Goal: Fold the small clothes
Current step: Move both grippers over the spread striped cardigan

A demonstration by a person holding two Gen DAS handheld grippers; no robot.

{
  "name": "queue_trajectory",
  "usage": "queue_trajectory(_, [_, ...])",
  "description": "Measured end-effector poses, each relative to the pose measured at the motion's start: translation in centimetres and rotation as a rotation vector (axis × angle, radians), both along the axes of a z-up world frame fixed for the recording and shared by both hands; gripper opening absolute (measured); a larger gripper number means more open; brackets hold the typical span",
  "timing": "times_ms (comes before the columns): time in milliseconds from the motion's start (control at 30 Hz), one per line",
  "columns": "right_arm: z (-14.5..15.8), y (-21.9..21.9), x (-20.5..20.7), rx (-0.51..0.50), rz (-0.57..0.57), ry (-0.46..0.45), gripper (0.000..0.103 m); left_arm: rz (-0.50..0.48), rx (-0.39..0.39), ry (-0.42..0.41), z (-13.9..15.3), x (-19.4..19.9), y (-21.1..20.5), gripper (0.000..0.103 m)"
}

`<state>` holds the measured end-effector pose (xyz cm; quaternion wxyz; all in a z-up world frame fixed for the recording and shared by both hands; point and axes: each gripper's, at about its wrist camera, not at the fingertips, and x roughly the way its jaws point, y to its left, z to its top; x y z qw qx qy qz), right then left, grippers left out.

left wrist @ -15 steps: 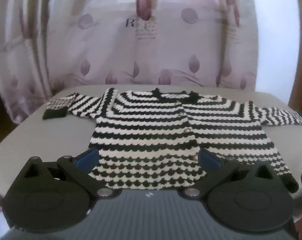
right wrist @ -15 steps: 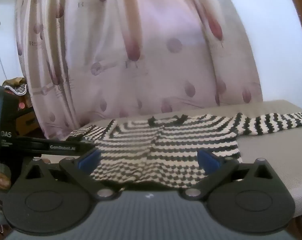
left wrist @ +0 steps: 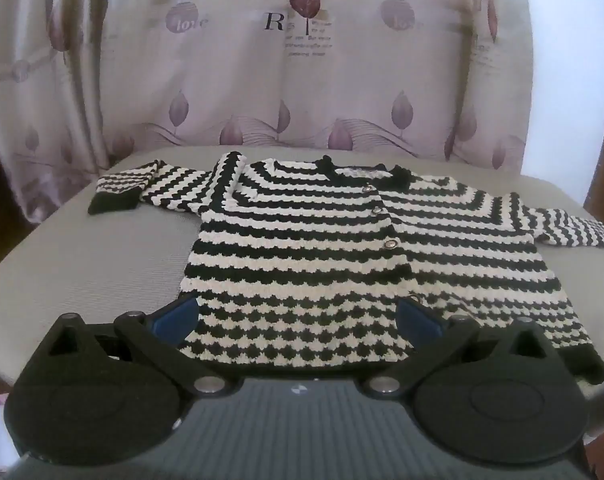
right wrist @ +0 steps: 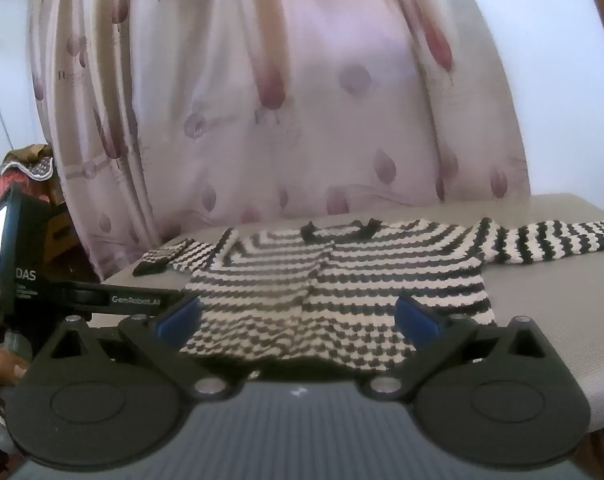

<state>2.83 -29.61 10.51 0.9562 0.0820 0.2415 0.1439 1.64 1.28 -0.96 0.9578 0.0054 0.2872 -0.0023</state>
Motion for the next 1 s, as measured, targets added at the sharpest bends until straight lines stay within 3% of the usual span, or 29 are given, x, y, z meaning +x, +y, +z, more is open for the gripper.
queue_trajectory(1000, [0.6,2.3,2.6,-0.029,0.039,0.042,0.103,0.004,0.002,-0.012,-0.2,2.5,1.5,0.103])
